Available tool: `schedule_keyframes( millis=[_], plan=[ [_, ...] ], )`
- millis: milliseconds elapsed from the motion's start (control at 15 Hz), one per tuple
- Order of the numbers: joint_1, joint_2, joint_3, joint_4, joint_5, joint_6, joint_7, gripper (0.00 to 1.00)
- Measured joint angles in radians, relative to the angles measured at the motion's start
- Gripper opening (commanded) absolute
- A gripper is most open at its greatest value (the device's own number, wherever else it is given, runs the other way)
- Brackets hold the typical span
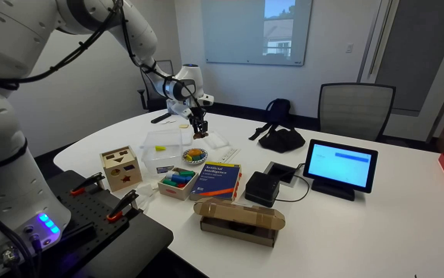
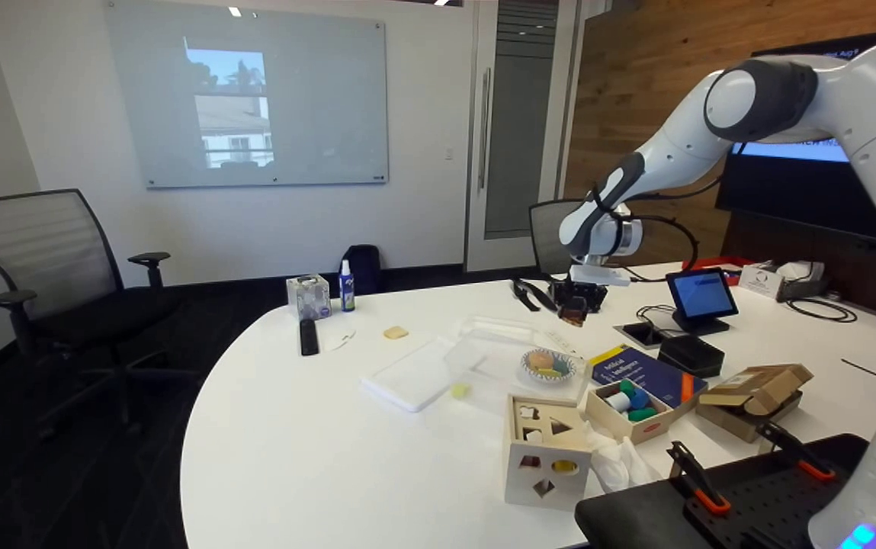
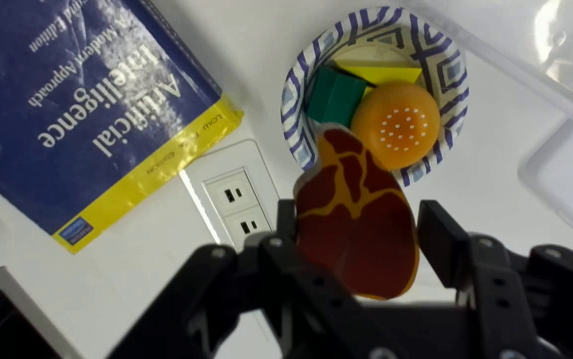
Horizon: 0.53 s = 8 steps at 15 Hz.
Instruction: Put the brown object in the black and white bowl.
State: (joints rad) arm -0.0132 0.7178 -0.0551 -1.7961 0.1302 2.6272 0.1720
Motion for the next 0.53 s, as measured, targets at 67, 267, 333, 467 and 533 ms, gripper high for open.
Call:
schedule_keyframes(
  millis=[67, 267, 333, 467, 533],
  plan=[
    [0.004, 0.021, 0.000, 0.007, 0.000, 0.000, 0.012, 0.38],
    [0.019, 0.092, -0.001, 0.045, -0.001, 0.000, 0.038, 0.38],
    [0.024, 0.116, -0.004, 0.061, -0.001, 0.000, 0.050, 0.38],
    [0.035, 0.161, -0.009, 0.098, -0.001, 0.000, 0.069, 0.38],
    [0.038, 0.182, -0.010, 0.116, -0.001, 0.000, 0.074, 0.38]
  ],
)
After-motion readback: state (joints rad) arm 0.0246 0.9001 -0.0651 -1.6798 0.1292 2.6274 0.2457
